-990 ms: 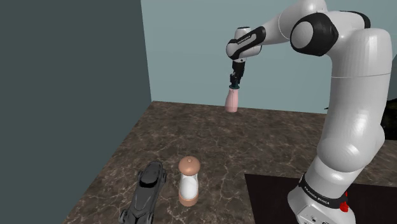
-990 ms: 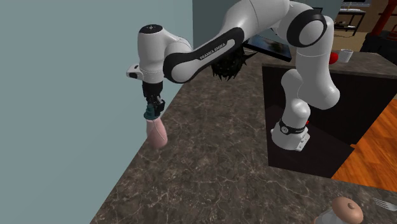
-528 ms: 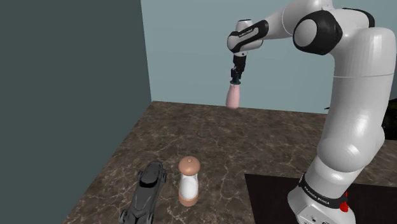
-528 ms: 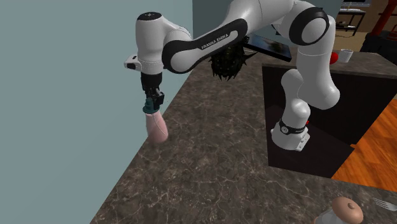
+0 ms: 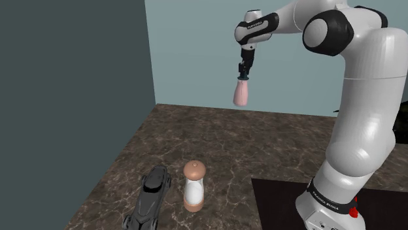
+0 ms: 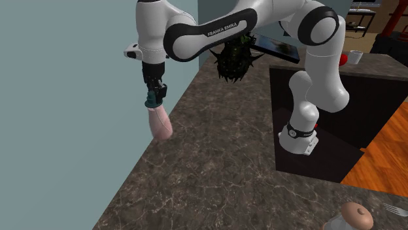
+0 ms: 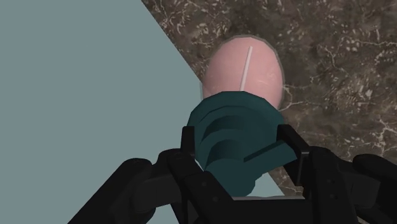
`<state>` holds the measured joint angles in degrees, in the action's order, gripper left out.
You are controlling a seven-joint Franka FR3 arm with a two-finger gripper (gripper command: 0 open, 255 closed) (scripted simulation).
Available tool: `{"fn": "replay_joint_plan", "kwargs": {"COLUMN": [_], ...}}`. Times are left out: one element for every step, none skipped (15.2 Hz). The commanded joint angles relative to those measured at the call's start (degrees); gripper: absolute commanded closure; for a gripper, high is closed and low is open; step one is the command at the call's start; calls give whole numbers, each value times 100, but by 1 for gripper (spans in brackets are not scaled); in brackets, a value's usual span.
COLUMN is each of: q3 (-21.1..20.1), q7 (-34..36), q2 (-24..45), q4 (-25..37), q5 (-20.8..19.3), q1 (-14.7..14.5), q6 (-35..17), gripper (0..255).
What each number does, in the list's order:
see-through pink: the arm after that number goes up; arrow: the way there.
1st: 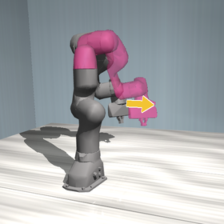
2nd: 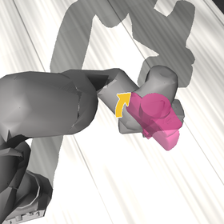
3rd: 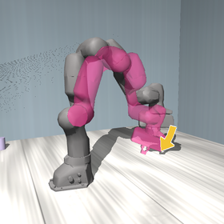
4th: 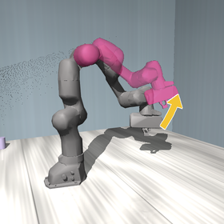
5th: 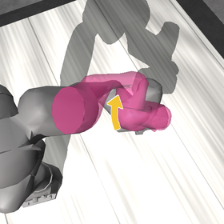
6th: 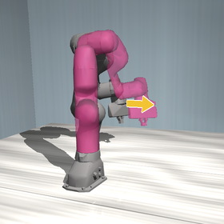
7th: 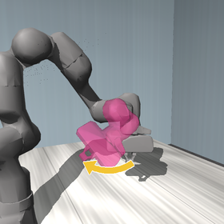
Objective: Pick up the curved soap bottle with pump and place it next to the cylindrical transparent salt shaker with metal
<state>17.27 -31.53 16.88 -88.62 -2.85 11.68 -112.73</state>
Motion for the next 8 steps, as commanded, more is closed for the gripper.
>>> {"fn": "replay_joint_plan", "kwargs": {"q3": [-1, 0, 1, 2, 3, 4, 5, 6], "q7": [-4, -11, -19, -27, -35, -44, -53, -62], "q2": [-9, -10, -10, -9, -6, -1, 5, 13], "q4": [155, 230, 307, 386, 467, 550, 636, 724], "q5": [-1, 1, 3, 6, 9, 12, 16, 21], "q1": [-4, -2, 1, 4, 7, 11, 15, 19], "q6": [163, 239, 316, 393, 470, 549, 628, 708], "gripper": [255, 255, 255, 255, 255, 255, 255, 255]}}
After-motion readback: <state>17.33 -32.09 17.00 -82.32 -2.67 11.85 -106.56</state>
